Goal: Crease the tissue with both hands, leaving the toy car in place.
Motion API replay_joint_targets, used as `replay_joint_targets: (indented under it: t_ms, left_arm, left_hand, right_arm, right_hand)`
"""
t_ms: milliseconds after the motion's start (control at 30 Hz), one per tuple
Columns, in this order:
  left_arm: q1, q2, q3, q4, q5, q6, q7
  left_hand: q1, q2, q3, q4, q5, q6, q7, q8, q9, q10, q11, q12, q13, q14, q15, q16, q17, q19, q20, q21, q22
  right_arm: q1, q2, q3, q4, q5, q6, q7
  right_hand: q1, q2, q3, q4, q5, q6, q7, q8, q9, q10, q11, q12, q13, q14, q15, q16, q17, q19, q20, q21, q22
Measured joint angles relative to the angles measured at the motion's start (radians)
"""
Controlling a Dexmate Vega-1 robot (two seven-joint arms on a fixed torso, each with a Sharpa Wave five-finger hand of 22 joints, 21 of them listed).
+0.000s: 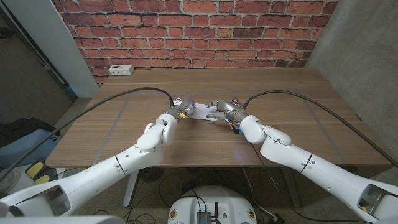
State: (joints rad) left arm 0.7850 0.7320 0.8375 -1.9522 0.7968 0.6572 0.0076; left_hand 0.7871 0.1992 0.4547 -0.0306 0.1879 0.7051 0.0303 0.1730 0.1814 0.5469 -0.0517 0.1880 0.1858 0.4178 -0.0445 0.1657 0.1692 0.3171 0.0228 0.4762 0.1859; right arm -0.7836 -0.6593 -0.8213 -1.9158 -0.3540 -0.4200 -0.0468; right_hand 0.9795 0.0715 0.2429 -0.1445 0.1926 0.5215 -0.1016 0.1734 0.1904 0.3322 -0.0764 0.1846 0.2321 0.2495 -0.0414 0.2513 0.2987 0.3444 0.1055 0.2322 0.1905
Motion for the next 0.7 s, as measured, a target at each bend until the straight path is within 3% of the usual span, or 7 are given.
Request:
replay_joint_targets:
  t_ms: [100,200,300,567,700]
  left_arm:
    - [0.005,0.003,-0.008,0.0,-0.019,-0.02,-0.003]
    - [0.011,0.007,-0.016,0.0,-0.038,-0.04,-0.008]
    - [0.017,0.013,-0.026,0.001,-0.053,-0.056,-0.011]
    - [0.02,0.018,-0.032,0.004,-0.077,-0.076,-0.028]
    - [0.022,0.022,-0.037,0.011,-0.085,-0.079,-0.036]
  left_hand:
    - [-0.055,-0.002,-0.004,0.047,-0.009,-0.004,0.004,0.0,0.0,-0.005,0.005,0.0,0.0,-0.003,0.001,0.006,0.001,-0.008,-0.003,-0.006,0.0]
    - [-0.126,-0.011,-0.016,0.102,-0.011,-0.007,0.007,0.0,0.0,-0.009,0.009,0.0,0.0,-0.012,0.002,0.009,0.001,-0.01,-0.003,-0.008,-0.004]
    - [-0.187,-0.029,-0.036,0.141,-0.011,-0.008,0.007,0.0,-0.005,-0.011,0.011,0.0,0.0,-0.012,0.002,0.009,0.001,-0.01,-0.003,-0.015,-0.005]
    - [-0.306,-0.062,-0.088,0.193,-0.011,-0.001,0.024,0.005,-0.005,-0.008,0.013,0.005,-0.005,-0.012,0.001,0.016,0.001,0.002,0.007,-0.022,-0.005]
    - [-0.346,-0.075,-0.105,0.201,-0.007,0.009,0.034,0.005,-0.005,0.004,0.026,0.005,-0.005,0.005,0.0,0.016,-0.002,0.019,0.011,-0.021,-0.005]
  right_arm:
    - [0.005,-0.003,-0.012,-0.009,-0.018,-0.022,0.01]
    - [0.013,-0.003,-0.031,-0.017,-0.042,-0.046,0.02]
    - [0.019,0.0,-0.046,-0.02,-0.079,-0.074,0.026]
    - [0.03,0.011,-0.076,-0.019,-0.11,-0.093,0.031]
    - [0.037,0.02,-0.095,-0.01,-0.179,-0.12,0.033]
  right_hand:
    - [0.02,0.004,0.002,-0.01,0.004,-0.019,-0.008,0.0,0.0,-0.013,-0.013,0.0,0.0,-0.011,0.003,-0.008,-0.006,-0.003,-0.003,-0.005,0.0]
    - [0.02,0.004,0.002,-0.01,0.004,-0.027,-0.016,0.0,0.0,-0.018,-0.018,0.0,0.0,-0.014,0.0,-0.011,-0.007,-0.005,-0.005,-0.008,-0.001]
    - [0.02,0.004,0.002,-0.01,0.004,-0.029,-0.018,0.0,0.0,-0.018,-0.018,0.0,-0.004,-0.014,0.0,-0.011,-0.011,-0.005,-0.005,-0.008,-0.005]
    - [0.02,0.004,0.002,-0.01,0.004,-0.034,-0.013,0.0,0.0,-0.018,-0.019,0.0,-0.005,-0.02,0.005,-0.011,-0.011,-0.011,-0.011,-0.008,-0.005]
    - [0.027,-0.003,0.002,-0.01,0.004,-0.04,-0.018,0.0,0.0,-0.033,-0.033,0.0,-0.005,-0.025,0.0,-0.014,-0.016,-0.011,-0.011,-0.008,-0.005]
